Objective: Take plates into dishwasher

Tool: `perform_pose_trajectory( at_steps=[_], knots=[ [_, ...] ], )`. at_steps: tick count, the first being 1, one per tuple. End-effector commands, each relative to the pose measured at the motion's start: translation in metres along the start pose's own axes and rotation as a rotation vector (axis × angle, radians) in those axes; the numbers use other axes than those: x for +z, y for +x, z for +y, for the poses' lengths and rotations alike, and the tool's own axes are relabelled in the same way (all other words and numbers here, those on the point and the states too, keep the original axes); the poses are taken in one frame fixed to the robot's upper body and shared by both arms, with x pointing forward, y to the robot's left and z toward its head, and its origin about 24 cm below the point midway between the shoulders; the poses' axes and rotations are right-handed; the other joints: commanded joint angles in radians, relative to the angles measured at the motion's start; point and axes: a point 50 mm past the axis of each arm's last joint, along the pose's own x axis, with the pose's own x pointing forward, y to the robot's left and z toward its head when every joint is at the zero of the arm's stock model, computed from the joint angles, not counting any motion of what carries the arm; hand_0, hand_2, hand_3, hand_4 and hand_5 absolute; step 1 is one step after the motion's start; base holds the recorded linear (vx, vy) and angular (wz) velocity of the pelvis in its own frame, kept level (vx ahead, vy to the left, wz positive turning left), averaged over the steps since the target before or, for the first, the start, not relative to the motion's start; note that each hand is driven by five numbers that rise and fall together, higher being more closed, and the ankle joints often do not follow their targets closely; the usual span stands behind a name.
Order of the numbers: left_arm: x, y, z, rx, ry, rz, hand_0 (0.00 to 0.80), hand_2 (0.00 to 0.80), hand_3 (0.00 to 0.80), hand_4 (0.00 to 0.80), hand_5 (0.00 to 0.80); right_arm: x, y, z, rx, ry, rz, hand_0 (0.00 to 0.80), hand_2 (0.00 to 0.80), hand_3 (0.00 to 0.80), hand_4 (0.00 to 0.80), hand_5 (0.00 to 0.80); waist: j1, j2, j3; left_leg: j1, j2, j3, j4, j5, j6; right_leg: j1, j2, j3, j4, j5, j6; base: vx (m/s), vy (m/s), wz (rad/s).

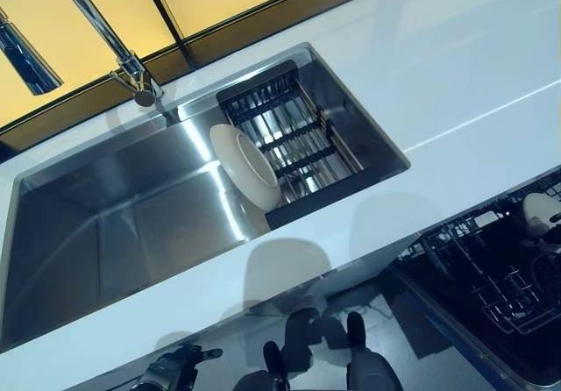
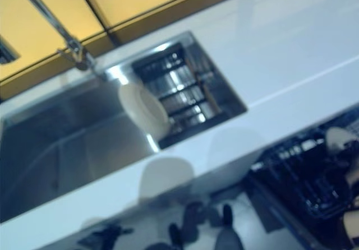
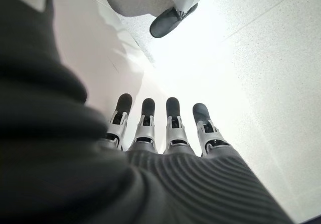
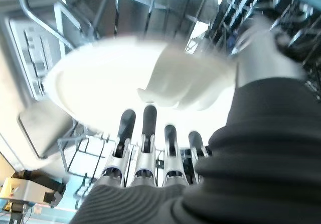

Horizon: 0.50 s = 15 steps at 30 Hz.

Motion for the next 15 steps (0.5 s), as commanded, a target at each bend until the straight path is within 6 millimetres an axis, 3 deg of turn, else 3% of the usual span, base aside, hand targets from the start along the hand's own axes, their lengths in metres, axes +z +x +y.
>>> perform_pose_trajectory(
  at_steps=[1,8,15],
  knots=[
    [0.006,-0.003,0.028,0.088,0.092,0.004,0.0,0.0,0.0,0.0,0.0,0.007,0.001,0.015,0.031,0.012,-0.005,0.0,0.0,0.0,0.0,0.0,-0.005,-0.117,-0.034,0.065,0.006,-0.016,-0.002,-0.027,-0.006,0.04,-0.041,0.02,-0.001,-0.035,0.088,0.043,0.013,-0.02],
    [-0.001,-0.003,0.033,0.103,0.09,0.035,0.0,0.0,0.0,0.0,0.0,0.001,0.0,0.014,0.025,0.023,-0.003,0.0,0.0,0.0,0.0,0.0,-0.012,-0.16,-0.063,0.088,0.017,-0.005,-0.002,-0.033,-0.003,0.059,-0.025,0.035,-0.001,-0.036,0.088,0.047,0.011,-0.03],
    [-0.009,-0.004,0.037,0.111,0.072,0.061,0.0,0.0,0.0,0.0,0.0,-0.01,-0.003,-0.008,-0.029,0.028,0.024,0.0,0.0,0.0,0.0,0.0,-0.025,-0.196,-0.098,0.108,0.025,0.009,-0.002,-0.036,0.0,0.076,-0.008,0.063,-0.001,-0.039,0.088,0.046,0.04,-0.07]
  ],
)
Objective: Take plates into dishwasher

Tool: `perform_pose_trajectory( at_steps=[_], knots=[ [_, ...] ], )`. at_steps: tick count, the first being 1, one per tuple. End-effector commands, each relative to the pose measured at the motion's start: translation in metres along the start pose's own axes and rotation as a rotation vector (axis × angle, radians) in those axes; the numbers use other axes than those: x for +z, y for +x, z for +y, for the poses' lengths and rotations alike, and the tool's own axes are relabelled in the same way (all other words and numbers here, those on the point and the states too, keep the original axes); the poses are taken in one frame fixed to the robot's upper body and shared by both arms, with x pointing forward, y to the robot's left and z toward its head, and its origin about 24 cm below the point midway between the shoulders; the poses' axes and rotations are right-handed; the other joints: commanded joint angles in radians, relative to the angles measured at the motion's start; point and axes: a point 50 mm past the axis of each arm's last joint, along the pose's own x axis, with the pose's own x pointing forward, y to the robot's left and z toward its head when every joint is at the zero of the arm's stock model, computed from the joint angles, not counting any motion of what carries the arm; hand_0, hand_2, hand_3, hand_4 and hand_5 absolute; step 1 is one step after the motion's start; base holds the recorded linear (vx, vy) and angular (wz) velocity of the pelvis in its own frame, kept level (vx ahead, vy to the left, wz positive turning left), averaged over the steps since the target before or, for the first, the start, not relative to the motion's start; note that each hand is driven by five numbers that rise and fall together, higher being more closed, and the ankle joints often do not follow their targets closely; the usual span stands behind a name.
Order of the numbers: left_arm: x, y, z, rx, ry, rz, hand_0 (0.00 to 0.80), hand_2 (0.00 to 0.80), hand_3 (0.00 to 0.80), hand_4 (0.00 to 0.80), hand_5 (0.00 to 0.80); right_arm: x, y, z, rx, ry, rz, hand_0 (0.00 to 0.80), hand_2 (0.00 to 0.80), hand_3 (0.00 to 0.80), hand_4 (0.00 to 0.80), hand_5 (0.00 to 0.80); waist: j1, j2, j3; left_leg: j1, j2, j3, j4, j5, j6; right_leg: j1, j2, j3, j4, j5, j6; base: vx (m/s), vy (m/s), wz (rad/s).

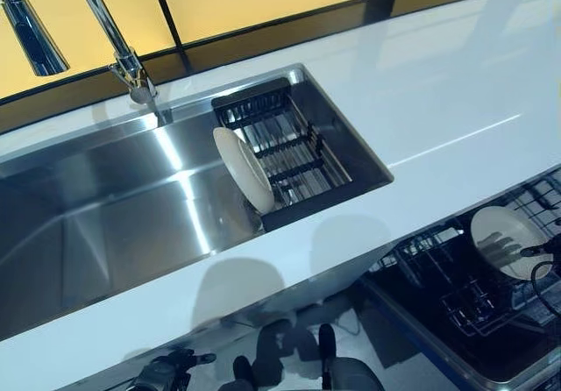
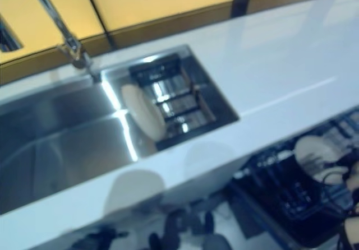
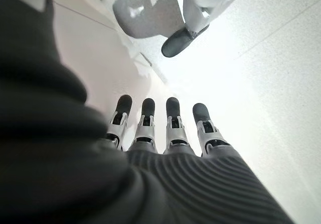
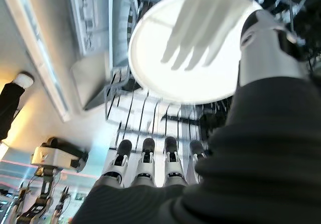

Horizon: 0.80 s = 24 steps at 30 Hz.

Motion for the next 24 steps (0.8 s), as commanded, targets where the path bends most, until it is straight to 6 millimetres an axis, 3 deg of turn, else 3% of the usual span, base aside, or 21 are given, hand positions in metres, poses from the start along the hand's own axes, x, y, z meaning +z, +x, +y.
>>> perform_pose_trajectory(
  at_steps=[1,9,13,19,24],
  knots=[
    [0.001,-0.002,0.026,0.079,0.034,0.018,0.0,0.0,0.0,0.0,0.0,-0.006,-0.003,-0.017,-0.046,0.008,0.021,0.0,0.0,0.0,0.0,0.0,-0.01,-0.045,-0.054,0.051,0.019,-0.007,-0.001,-0.026,0.002,0.032,-0.02,0.041,0.001,-0.037,0.089,0.039,0.032,-0.1],
    [-0.014,-0.003,0.028,0.08,0.029,0.059,0.0,0.0,0.0,0.0,0.0,-0.037,-0.013,-0.061,-0.159,0.055,0.077,0.0,0.0,0.0,0.0,0.0,-0.025,-0.083,-0.089,0.067,0.026,0.008,-0.001,-0.026,0.005,0.043,-0.006,0.059,0.001,-0.032,0.09,0.028,0.019,-0.04],
    [-0.018,-0.003,0.027,0.08,0.015,0.066,0.0,0.0,0.0,0.0,0.0,-0.039,-0.019,-0.079,-0.214,0.101,0.048,0.0,0.0,0.0,0.0,0.0,-0.03,-0.092,-0.098,0.074,0.028,0.012,-0.001,-0.028,0.006,0.047,-0.002,0.064,0.001,-0.031,0.089,0.031,0.014,-0.12],
    [-0.018,-0.003,0.026,0.086,-0.016,0.065,0.0,0.0,0.0,0.0,0.0,-0.043,-0.039,-0.133,-0.392,0.234,0.051,0.0,0.0,0.0,0.0,0.0,-0.032,-0.105,-0.105,0.077,0.03,0.015,-0.001,-0.026,0.008,0.058,0.001,0.057,0.001,-0.035,0.085,0.008,0.001,-0.03],
    [-0.018,-0.003,0.028,0.096,-0.02,0.067,0.0,0.0,0.0,0.0,0.0,-0.016,-0.072,-0.199,-0.643,0.218,-0.073,0.0,0.0,0.0,0.0,0.0,-0.011,-0.116,-0.104,0.073,0.026,0.0,-0.001,-0.021,0.006,0.071,-0.006,0.026,0.001,-0.041,0.081,0.0,0.0,0.0]
  ],
)
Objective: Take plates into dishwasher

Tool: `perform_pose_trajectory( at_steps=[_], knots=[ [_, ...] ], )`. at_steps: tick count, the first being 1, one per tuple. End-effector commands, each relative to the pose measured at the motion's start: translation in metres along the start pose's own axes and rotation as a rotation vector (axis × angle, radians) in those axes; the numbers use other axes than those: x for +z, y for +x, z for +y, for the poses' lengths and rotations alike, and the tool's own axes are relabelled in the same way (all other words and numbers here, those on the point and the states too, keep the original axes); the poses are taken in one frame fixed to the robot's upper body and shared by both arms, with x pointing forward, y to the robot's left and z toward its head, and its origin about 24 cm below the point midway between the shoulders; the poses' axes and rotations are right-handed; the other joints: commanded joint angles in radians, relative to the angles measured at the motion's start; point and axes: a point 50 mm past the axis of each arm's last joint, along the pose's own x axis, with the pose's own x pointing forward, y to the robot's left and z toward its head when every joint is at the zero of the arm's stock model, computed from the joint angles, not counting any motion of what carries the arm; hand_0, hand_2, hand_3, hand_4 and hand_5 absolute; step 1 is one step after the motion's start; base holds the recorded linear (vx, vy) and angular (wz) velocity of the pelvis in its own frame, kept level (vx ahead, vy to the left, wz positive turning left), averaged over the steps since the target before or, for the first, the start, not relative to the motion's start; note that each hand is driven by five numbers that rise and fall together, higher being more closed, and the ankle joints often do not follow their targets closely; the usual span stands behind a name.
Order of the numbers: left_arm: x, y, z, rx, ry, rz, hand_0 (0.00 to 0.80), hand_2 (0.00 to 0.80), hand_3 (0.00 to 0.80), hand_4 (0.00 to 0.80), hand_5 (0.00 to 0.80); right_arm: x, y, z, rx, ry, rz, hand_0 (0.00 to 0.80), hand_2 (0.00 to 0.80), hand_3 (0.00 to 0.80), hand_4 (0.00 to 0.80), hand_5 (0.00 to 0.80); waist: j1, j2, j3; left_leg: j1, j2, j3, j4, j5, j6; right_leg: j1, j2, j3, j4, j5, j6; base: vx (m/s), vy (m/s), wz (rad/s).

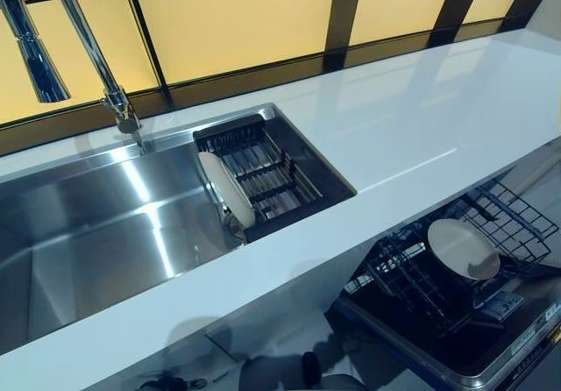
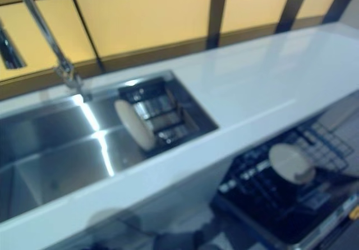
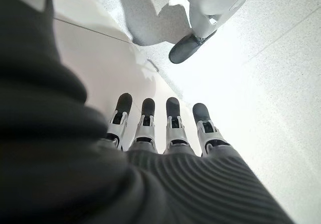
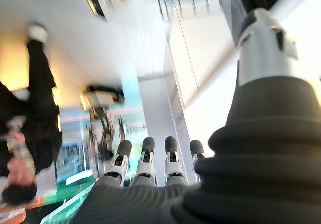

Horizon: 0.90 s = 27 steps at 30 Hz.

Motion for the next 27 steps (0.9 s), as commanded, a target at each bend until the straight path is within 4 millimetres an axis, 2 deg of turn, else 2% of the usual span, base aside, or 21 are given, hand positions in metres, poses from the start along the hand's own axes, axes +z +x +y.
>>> perform_pose_trajectory(
  at_steps=[1,3,6,9,10,11,13,18,27],
  knots=[
    [0.02,-0.003,0.028,0.094,0.007,-0.046,0.0,0.0,0.0,0.0,0.0,0.046,-0.01,-0.058,-0.232,0.009,-0.174,0.0,0.0,0.0,0.0,0.0,0.029,-0.071,-0.002,0.043,0.008,-0.037,0.003,-0.011,0.017,0.056,-0.025,-0.008,0.002,-0.044,0.08,0.022,0.017,0.04],
    [0.016,-0.003,0.027,0.095,-0.003,-0.039,0.0,0.0,0.0,0.0,0.0,0.087,-0.025,-0.084,-0.338,-0.055,-0.322,0.0,0.0,0.0,0.0,0.0,0.044,-0.08,-0.003,0.036,0.003,-0.053,0.003,-0.008,0.017,0.063,-0.029,-0.026,0.002,-0.049,0.078,0.041,0.031,0.08],
    [0.01,-0.003,0.026,0.089,-0.015,-0.032,0.0,0.0,0.0,0.0,0.0,0.129,-0.046,-0.103,-0.452,-0.156,-0.491,0.0,0.0,0.0,0.0,0.0,0.062,-0.085,-0.005,0.03,-0.004,-0.072,0.003,-0.005,0.02,0.073,-0.034,-0.046,0.002,-0.055,0.076,0.052,0.031,0.16],
    [0.005,-0.003,0.025,0.084,-0.029,-0.028,0.0,0.0,0.0,0.0,0.0,0.164,-0.068,-0.115,-0.549,-0.274,-0.651,0.0,0.0,0.0,0.0,0.0,0.083,-0.087,-0.008,0.022,-0.011,-0.091,0.003,-0.003,0.024,0.084,-0.041,-0.072,0.002,-0.062,0.077,0.055,0.029,0.18],
    [0.005,-0.003,0.024,0.08,-0.031,-0.029,0.0,0.0,0.0,0.0,0.0,0.166,-0.069,-0.116,-0.551,-0.276,-0.654,0.0,0.0,0.0,0.0,0.0,0.08,-0.083,-0.008,0.022,-0.011,-0.092,0.003,-0.003,0.024,0.084,-0.042,-0.073,0.002,-0.063,0.077,0.073,0.027,0.3],
    [0.002,-0.003,0.025,0.077,-0.039,-0.021,0.0,0.0,0.0,0.0,0.0,0.185,-0.082,-0.118,-0.606,-0.366,-0.751,0.0,0.0,0.0,0.0,0.0,0.095,-0.087,-0.011,0.018,-0.014,-0.102,0.003,0.0,0.026,0.091,-0.046,-0.089,0.002,-0.066,0.077,0.072,0.023,0.31],
    [0.002,-0.003,0.025,0.075,-0.041,-0.013,0.0,0.0,0.0,0.0,0.0,0.207,-0.1,-0.12,-0.692,-0.464,-0.867,0.0,0.0,0.0,0.0,0.0,0.115,-0.089,-0.012,0.01,-0.019,-0.119,0.003,0.002,0.03,0.099,-0.053,-0.109,0.002,-0.07,0.078,0.072,0.022,0.3],
    [0.002,-0.004,0.026,0.071,-0.059,-0.008,0.0,0.0,0.0,0.0,0.0,0.243,-0.13,-0.109,-0.775,-0.596,-1.054,0.0,0.0,0.0,0.0,0.0,0.161,-0.086,0.0,-0.02,-0.03,-0.154,0.003,0.009,0.034,0.102,-0.066,-0.156,0.002,-0.075,0.084,0.013,0.013,0.31],
    [0.003,-0.004,0.028,0.055,-0.117,0.013,0.0,0.0,0.0,0.0,0.0,0.287,-0.178,-0.076,-0.808,-0.761,-1.322,0.0,0.0,0.0,0.0,0.0,0.212,-0.087,0.031,-0.068,-0.048,-0.203,0.003,0.032,0.035,0.107,-0.074,-0.201,0.002,-0.078,0.088,0.019,0.031,0.23]
  ],
)
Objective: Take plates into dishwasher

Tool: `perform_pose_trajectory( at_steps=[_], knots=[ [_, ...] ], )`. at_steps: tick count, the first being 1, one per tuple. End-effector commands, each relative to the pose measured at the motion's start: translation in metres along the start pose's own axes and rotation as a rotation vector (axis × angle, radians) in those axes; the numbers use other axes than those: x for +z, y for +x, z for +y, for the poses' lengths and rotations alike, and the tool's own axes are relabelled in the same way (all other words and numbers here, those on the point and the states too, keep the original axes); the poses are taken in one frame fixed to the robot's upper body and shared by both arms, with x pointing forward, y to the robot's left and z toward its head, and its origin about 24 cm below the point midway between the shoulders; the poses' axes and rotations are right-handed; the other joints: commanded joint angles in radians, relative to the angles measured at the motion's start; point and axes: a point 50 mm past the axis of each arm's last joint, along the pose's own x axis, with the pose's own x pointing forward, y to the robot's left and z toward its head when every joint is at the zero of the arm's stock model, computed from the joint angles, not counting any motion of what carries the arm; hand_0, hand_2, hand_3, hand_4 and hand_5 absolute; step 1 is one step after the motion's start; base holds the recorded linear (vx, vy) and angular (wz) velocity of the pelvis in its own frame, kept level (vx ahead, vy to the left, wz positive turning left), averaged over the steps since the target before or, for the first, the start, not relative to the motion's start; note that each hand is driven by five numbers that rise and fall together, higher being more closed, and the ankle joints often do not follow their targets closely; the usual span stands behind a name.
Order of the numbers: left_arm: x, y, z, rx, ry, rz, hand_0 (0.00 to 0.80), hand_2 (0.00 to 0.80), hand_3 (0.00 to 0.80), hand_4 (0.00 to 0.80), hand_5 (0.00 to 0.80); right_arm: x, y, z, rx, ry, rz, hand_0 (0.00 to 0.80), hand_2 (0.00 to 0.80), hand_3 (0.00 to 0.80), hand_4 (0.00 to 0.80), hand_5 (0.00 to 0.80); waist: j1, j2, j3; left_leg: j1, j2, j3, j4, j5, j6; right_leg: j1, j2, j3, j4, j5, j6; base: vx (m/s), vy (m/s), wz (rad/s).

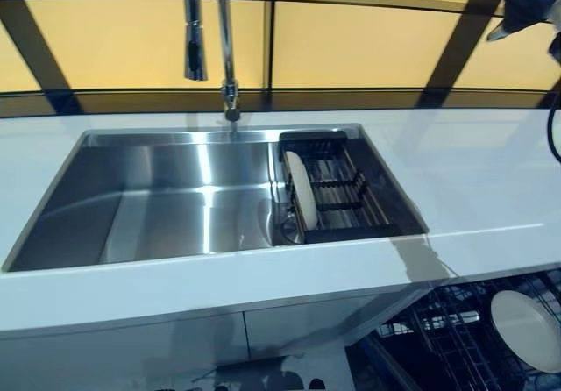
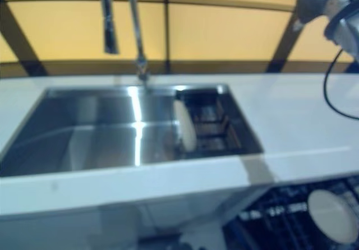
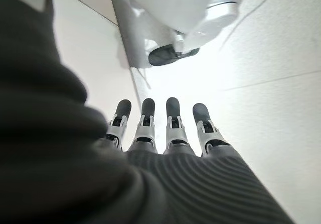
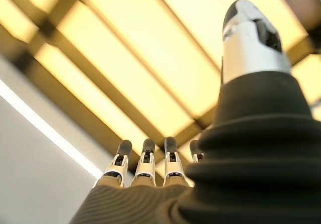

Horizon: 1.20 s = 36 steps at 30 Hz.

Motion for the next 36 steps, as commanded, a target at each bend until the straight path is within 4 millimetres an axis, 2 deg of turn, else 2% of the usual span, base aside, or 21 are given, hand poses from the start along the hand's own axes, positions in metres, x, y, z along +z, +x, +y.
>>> perform_pose_trajectory(
  at_steps=[1,9,16,36],
  knots=[
    [0.024,-0.004,0.024,0.041,-0.036,-0.041,0.0,0.0,0.0,0.0,0.0,-0.027,0.003,-0.042,-0.072,-0.142,0.034,0.0,0.0,0.0,0.0,0.0,0.035,-0.055,0.077,0.002,-0.016,-0.005,-0.003,-0.001,0.023,0.069,-0.026,-0.004,0.003,-0.048,0.083,0.057,0.039,0.12],
    [0.041,-0.007,0.028,0.032,-0.047,-0.063,0.0,0.0,0.0,0.0,0.0,0.002,0.019,-0.043,-0.041,-0.17,-0.064,0.0,0.0,0.0,0.0,0.0,0.062,-0.062,0.135,-0.061,-0.02,-0.021,-0.003,0.025,0.019,0.04,-0.026,-0.025,0.003,-0.044,0.082,-0.046,0.008,0.13],
    [0.049,-0.008,0.03,0.032,-0.05,-0.093,0.0,0.0,0.0,0.0,0.0,0.014,0.021,-0.04,-0.049,-0.181,-0.109,0.0,0.0,0.0,0.0,0.0,0.07,-0.061,0.178,-0.096,-0.028,-0.031,-0.003,0.037,0.02,0.017,-0.027,-0.037,0.003,-0.035,0.083,-0.047,-0.002,0.12],
    [0.066,-0.012,0.033,0.03,-0.086,-0.135,0.0,0.0,0.0,0.0,0.0,0.043,0.026,-0.041,-0.078,-0.154,-0.206,0.0,0.0,0.0,0.0,0.0,0.066,-0.061,0.233,-0.124,-0.032,-0.021,-0.003,0.042,0.02,-0.02,-0.025,-0.034,0.003,-0.025,0.086,-0.025,0.007,0.0]
  ],
)
